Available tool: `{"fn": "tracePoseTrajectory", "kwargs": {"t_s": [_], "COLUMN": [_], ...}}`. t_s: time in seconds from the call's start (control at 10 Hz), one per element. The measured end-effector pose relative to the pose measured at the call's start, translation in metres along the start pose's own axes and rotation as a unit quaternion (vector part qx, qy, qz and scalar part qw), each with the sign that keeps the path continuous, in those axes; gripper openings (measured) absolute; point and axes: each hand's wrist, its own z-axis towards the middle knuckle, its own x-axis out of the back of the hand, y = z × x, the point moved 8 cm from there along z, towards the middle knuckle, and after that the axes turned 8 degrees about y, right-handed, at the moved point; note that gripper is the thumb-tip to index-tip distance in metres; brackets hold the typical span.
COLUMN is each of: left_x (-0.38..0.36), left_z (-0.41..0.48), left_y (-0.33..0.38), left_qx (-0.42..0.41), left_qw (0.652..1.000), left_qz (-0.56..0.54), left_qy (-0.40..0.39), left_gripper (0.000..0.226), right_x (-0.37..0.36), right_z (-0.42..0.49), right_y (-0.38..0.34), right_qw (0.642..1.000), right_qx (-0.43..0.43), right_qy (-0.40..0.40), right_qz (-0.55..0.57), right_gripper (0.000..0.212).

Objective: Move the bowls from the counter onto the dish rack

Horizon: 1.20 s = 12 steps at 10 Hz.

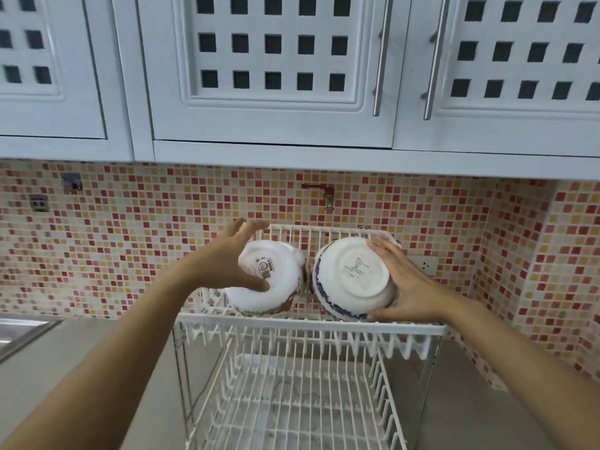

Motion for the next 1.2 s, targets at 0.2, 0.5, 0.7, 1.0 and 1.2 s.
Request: {"fn": "tracePoseTrajectory", "kwargs": {"t_s": [0.2,0.5,0.7,1.0,1.2], "left_x": [-0.038,-0.039,-0.05,-0.03,0.027], "left_z": [-0.005,0.006,0.008,-0.002,-0.024], "left_y": [-0.015,-0.016,-0.023,0.003,0.018], "left_qx": [-0.005,-0.041,-0.01,-0.005,0.018], "left_qw": [0.999,0.997,0.999,0.999,0.963], "left_qz": [0.028,0.063,0.023,0.039,-0.159], "left_qy": [-0.035,0.027,-0.023,0.008,0.218], "left_gripper": [0.125,0.122,0.118,0.111,0.065], "right_x": [0.001,0.003,0.004,0.004,0.021], "right_z": [-0.001,-0.002,-0.001,-0.003,-0.011], "right_y": [0.001,-0.006,-0.014,-0.019,-0.052], "right_qw": [1.0,0.999,0.998,0.999,0.997], "right_qx": [-0.007,-0.027,-0.035,-0.038,-0.019], "right_qy": [-0.003,-0.017,-0.034,-0.023,0.075], "right_qz": [-0.026,-0.03,-0.049,-0.023,0.013], "right_gripper": [0.123,0.125,0.128,0.128,0.108]}}
